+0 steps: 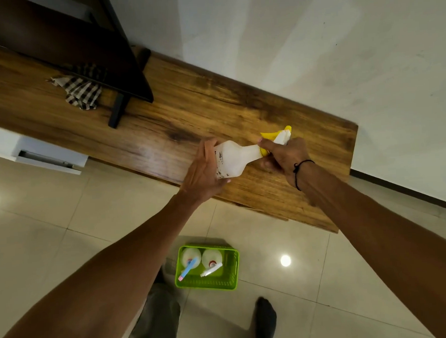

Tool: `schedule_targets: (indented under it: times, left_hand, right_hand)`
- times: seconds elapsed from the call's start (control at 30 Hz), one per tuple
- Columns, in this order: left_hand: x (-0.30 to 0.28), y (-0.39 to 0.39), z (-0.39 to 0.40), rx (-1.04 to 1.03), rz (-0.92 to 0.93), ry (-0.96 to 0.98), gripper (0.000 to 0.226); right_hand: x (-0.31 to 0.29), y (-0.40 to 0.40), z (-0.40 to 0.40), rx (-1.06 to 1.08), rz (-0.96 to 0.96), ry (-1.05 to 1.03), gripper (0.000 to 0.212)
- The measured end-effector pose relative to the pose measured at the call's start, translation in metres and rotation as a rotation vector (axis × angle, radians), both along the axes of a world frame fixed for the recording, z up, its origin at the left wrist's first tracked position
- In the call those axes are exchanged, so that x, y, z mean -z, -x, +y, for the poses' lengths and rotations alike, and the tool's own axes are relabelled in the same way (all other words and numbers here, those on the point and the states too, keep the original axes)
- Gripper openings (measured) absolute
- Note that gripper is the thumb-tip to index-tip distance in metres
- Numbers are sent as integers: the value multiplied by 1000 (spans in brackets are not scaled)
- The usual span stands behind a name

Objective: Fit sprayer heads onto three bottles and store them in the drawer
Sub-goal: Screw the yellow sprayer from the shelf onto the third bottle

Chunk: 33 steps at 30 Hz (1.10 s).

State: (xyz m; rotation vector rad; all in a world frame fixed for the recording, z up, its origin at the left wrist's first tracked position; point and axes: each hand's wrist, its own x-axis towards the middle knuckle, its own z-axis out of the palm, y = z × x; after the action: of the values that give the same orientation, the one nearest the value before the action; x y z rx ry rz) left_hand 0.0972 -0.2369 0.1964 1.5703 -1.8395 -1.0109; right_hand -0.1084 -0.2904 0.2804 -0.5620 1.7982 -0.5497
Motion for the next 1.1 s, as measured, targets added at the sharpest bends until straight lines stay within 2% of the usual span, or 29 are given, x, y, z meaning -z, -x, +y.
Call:
schedule_targets:
  times: [0.13,0.2,0.23,0.3,0.37,0.4,0.47,0.53,0.6,0.8,0.9,0.93,1.0,1.1]
  left_hand:
    - [-2,-2,-13,34,-47,-70,106]
    - [0,-6,-16,-7,8,-127,106]
    - [1,-11,-17,-16,22,-169,107]
    - [2,-21,-19,15,17,-234,108]
    - [3,-29,-20,86,-2,-238,109]
    - [2,-31,-20,110,-4,-228,109]
    - [1,-31,-20,101,14,-196,108]
    - [2,-30,-18,72,15,-164,106]
    - [4,-31,-14,46,4,-133,105]
    - [1,-28,-8,-52,-72,22,102]
    - [-1,-24,-10,-86,-137,56,104]
    - [-1,-24,-10,-83,-132,46,105]
    - [0,-24,-10,-79,-87,9,107]
    - [1,-26,-11,-101,9,-71,109]
  right_hand:
    - [-16,-3,3,-175,23,-144,92]
    - [-21,0,9,-218,183,-1,101]
    - [-21,7,12,-282,347,161,105]
    - [-19,30,13,-614,712,608,104]
    - [-23,48,2,-1066,846,948,92]
    - [-23,52,-6,-1270,874,997,83]
    - [-21,50,-18,-1514,904,888,66]
    - [-23,35,-21,-1495,889,718,50]
    - [-20,22,-18,-1348,835,587,45]
    - [-18,-3,-7,-620,273,223,37]
    - [-22,-8,-14,-432,131,7,36]
    - [-25,-8,-15,-429,117,-1,34]
    - [-30,-3,-12,-612,199,214,40]
    - [-37,24,-6,-1254,504,718,85]
